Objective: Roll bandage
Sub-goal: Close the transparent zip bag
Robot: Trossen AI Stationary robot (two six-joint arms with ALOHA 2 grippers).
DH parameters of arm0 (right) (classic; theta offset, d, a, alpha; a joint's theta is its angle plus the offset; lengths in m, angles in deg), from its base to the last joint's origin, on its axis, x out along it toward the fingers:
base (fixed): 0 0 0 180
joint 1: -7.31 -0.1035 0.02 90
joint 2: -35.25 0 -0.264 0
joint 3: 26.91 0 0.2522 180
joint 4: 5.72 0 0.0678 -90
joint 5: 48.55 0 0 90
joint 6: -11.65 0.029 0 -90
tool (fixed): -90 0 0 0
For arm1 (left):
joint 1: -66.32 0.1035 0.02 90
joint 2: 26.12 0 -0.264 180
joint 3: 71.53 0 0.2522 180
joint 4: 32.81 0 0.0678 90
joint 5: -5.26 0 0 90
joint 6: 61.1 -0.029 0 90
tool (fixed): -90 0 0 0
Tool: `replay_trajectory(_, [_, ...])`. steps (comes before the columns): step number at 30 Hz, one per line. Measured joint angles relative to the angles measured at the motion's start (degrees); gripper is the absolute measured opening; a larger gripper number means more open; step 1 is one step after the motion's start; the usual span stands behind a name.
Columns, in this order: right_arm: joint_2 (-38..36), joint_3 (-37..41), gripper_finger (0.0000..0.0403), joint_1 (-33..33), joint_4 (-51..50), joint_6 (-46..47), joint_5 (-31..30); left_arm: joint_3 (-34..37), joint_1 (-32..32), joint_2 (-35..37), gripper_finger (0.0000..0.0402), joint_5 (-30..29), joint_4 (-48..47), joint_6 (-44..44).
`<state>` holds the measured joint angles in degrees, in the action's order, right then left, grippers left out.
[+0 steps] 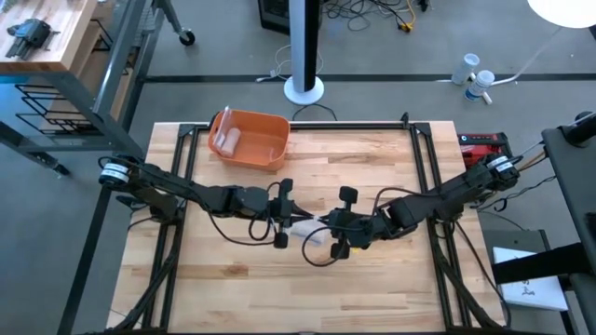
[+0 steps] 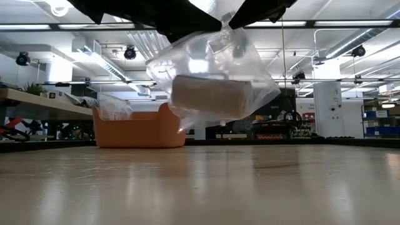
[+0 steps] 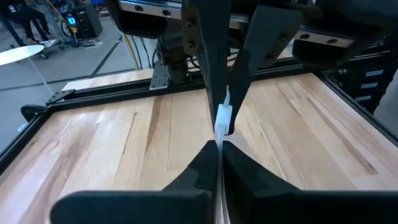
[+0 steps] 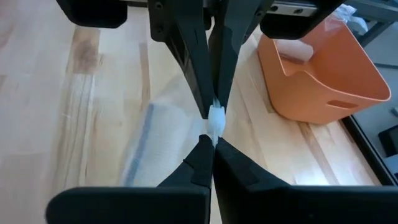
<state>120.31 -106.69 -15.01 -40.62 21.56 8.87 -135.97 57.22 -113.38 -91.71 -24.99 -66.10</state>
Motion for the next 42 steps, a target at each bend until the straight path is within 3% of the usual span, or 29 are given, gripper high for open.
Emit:
replay_trajectory(12, [-2.5,0.0,0.0053,-0.7,0.0,-0.2,0.8,-0.1,0.0,0.0,0.0001,-0.1,-0.7,0.0])
replay_trajectory(25, [-2.0,0.0,0.0004,0.2,0.7,-0.5,1.1,-0.1,-0.1,0.0,0.0,0.0,-0.6,0.0])
replay_trajectory(42, [0.4,0.0,0.0001,1.7,2.9,-3.4,0.7,0.0,-0.2,0.0,0.0,3.2,-0.4,0.0])
